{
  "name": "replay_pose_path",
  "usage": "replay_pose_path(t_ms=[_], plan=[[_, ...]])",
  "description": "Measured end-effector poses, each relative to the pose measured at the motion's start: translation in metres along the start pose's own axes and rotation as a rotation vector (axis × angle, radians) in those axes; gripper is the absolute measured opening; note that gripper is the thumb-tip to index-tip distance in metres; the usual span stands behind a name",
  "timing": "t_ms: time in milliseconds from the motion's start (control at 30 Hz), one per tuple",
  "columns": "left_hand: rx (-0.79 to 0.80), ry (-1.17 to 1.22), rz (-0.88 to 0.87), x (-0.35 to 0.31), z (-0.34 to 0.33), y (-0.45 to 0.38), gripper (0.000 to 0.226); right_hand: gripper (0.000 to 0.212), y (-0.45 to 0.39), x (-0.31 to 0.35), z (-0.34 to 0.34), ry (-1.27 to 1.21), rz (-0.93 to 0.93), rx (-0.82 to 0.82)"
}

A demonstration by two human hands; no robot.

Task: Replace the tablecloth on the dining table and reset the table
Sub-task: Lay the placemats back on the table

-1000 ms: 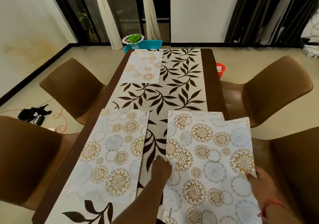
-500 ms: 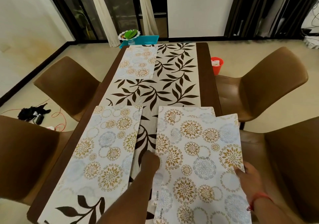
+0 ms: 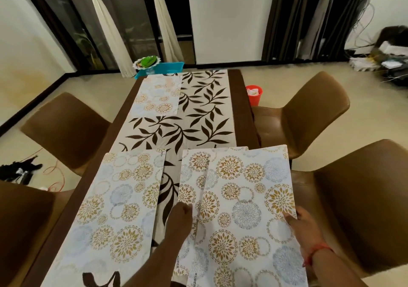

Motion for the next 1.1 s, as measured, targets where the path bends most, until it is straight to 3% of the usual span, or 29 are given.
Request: replay_pose_path(t_ms=[100, 167, 400, 633, 733, 867, 1000, 1100], plan=[[0.263, 0.201, 0.058, -0.015, -0.011, 0.018, 0.034, 0.015, 0.022, 0.012, 0.009, -0.079, 0.006, -0.033], [0.358, 0.222, -0.004, -0.027, -0.012, 0.026, 0.029, 0.015, 0.039, 0.018, 0.017, -0.136, 0.01, -0.049], [0.368, 0.328, -0.307, -0.094, 0.002, 0.062, 0.015, 0.024, 0.127, 0.024, 0.071, -0.295, 0.173, -0.219], [0.434, 0.319, -0.569, -0.165, -0.033, 0.164, 0.013, 0.038, 0.229, -0.018, 0.166, -0.371, 0.274, -0.456], [0.464, 0.363, -0.662, -0.2, -0.053, 0.216, 0.016, 0.033, 0.263, -0.013, 0.213, -0.383, 0.306, -0.539], [0.544, 0.398, -0.638, -0.243, -0.099, 0.286, 0.027, 0.042, 0.294, -0.008, 0.297, -0.359, 0.37, -0.652], [0.604, 0.485, -0.574, -0.296, -0.161, 0.361, 0.01, 0.042, 0.304, -0.004, 0.395, -0.309, 0.426, -0.687], [0.652, 0.526, -0.576, -0.342, -0.21, 0.425, 0.015, 0.045, 0.309, -0.003, 0.472, -0.233, 0.436, -0.693]])
Point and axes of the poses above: each hand's wrist, its own y-axis away from the middle knuckle, its own z-axis out of the back of the hand, x = y × z, the point moved 4 cm from there along -y, towards the middle knuckle, and after that the axes turned 3 degrees about -y, right-handed, at the moved point
